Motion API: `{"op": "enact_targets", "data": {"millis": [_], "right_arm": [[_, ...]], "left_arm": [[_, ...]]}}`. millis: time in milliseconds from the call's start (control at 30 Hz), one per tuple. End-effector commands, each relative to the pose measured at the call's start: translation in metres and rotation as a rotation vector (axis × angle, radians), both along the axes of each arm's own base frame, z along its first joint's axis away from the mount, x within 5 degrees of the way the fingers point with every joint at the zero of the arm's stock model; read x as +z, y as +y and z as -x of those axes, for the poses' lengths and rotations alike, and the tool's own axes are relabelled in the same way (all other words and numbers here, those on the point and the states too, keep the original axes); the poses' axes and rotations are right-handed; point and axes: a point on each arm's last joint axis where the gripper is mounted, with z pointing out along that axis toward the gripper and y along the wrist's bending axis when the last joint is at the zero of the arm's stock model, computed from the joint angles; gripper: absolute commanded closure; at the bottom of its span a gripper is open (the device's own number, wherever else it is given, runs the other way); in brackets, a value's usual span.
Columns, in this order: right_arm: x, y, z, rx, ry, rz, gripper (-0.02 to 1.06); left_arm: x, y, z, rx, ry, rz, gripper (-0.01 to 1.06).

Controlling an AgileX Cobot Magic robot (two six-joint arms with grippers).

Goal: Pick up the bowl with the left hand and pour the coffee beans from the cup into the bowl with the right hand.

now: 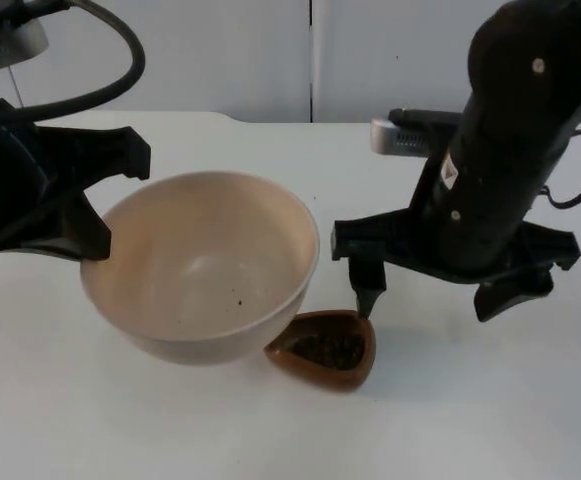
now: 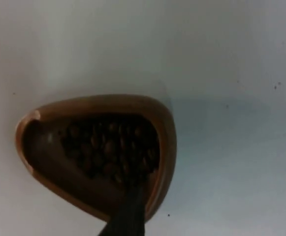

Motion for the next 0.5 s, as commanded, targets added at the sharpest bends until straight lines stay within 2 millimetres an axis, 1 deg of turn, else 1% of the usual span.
{"op": "enact_targets", "data": {"millis": [0,133,167,267,333,400,467], "right_arm": [[-0.004,0.004,-0.001,0.003,-0.014,-0.012,0.18],[-0.020,0.005,-0.002,0.001,0.010,0.003,0.18],[-0.020,0.005,-0.002,0.001,0.010,0.003,0.18],[-0.031,0.007,-0.004,0.004,0.012,0.001,0.19],[-0.032,0.007,-0.004,0.004,0.013,0.001,0.20],[-0.040,0.009,-0.004,-0.005,0.021,-0.008,0.22],[-0.043,0.010,-0.005,-0.004,0.019,-0.011,0.22]], "left_arm": [[0.002,0.000,0.001,0.019,-0.006,0.019,1.05],[0.002,0.000,0.001,0.019,-0.006,0.019,1.05],[0.002,0.000,0.001,0.019,-0.006,0.019,1.05],[0.002,0.000,0.001,0.021,-0.005,0.020,1.05],[0.002,0.000,0.001,0.021,-0.005,0.020,1.05],[0.002,0.000,0.001,0.021,-0.005,0.020,1.05],[0.002,0.000,0.001,0.021,-0.005,0.020,1.05]]}}
